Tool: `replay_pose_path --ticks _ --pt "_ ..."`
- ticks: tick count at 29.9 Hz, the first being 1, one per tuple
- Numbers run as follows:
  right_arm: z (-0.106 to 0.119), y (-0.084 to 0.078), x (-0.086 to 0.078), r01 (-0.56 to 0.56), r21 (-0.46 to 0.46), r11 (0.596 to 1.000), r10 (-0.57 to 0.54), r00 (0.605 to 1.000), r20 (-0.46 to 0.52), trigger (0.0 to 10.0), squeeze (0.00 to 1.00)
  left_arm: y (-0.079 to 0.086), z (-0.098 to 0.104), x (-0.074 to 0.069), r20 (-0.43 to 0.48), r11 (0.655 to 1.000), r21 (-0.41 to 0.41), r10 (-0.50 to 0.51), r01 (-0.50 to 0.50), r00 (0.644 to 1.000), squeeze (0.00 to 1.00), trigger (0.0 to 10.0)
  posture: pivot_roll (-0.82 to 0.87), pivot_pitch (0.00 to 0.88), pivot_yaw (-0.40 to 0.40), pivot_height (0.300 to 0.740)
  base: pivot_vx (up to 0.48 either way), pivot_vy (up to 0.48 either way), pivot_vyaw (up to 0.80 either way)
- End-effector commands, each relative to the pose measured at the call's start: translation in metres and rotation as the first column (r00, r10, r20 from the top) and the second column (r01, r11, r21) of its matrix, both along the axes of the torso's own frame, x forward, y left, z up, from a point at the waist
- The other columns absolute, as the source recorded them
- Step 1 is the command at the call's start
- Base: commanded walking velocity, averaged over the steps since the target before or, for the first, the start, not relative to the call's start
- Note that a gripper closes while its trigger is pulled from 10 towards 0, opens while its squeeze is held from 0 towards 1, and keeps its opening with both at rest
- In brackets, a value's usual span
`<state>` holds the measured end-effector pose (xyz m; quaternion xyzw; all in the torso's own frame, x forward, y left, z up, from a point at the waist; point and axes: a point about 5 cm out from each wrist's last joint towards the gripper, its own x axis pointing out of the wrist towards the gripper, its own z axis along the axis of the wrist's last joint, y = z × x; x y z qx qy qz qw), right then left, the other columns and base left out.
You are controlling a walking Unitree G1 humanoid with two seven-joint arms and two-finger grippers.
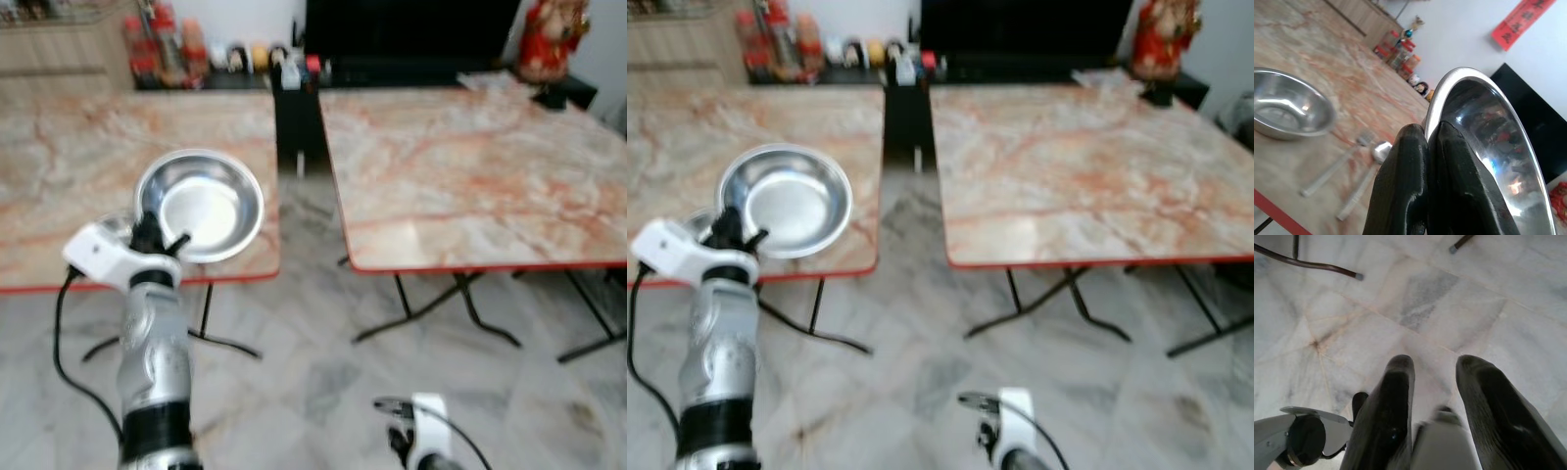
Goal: Setting the table
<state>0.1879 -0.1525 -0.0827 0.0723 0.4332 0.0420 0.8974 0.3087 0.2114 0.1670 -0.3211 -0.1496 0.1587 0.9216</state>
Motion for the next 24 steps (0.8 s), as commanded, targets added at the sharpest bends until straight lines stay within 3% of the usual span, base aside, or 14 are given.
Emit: replay_pose_path --ticks 1,6,13,18,24 --pt "0.000 -0.008 0.000 0.014 -0.019 1.000 -0.014 1.000 0.002 10.0 0.00 -0.008 0.004 0.003 0.014 0.999 -0.004 -0.034 0.034 0.999 0.00 10.0 -0.05 0.000 0.019 0.740 0.000 -0.360 0.00" --pt "0.000 -0.007 0.000 0.015 -0.015 1.000 -0.015 1.000 0.001 10.0 0.00 -0.015 -0.010 0.004 -0.100 0.992 0.096 -0.077 0.086 0.992 0.00 10.0 -0.04 0.000 0.017 0.740 0.000 -0.072 0.00" --pt "0.001 -0.008 0.001 0.008 -0.022 1.000 -0.008 1.000 0.007 10.0 0.00 -0.022 -0.009 0.001 -0.086 0.987 0.123 -0.096 0.106 0.992 0.00 10.0 -0.04 0.000 0.014 0.740 0.000 0.000 0.00" --pt "0.002 -0.008 0.002 -0.026 -0.049 0.998 0.027 0.999 0.025 10.0 0.00 -0.030 -0.006 0.004 -0.084 0.979 0.148 -0.126 0.138 0.988 0.00 10.0 -0.05 0.000 0.017 0.740 0.314 0.000 0.22" --pt "0.001 -0.009 0.001 0.013 -0.032 0.999 -0.013 1.000 0.013 10.0 0.00 -0.033 -0.006 0.005 -0.083 0.977 0.149 -0.144 0.155 0.986 0.00 10.0 -0.06 0.000 0.025 0.740 0.364 0.000 0.24"
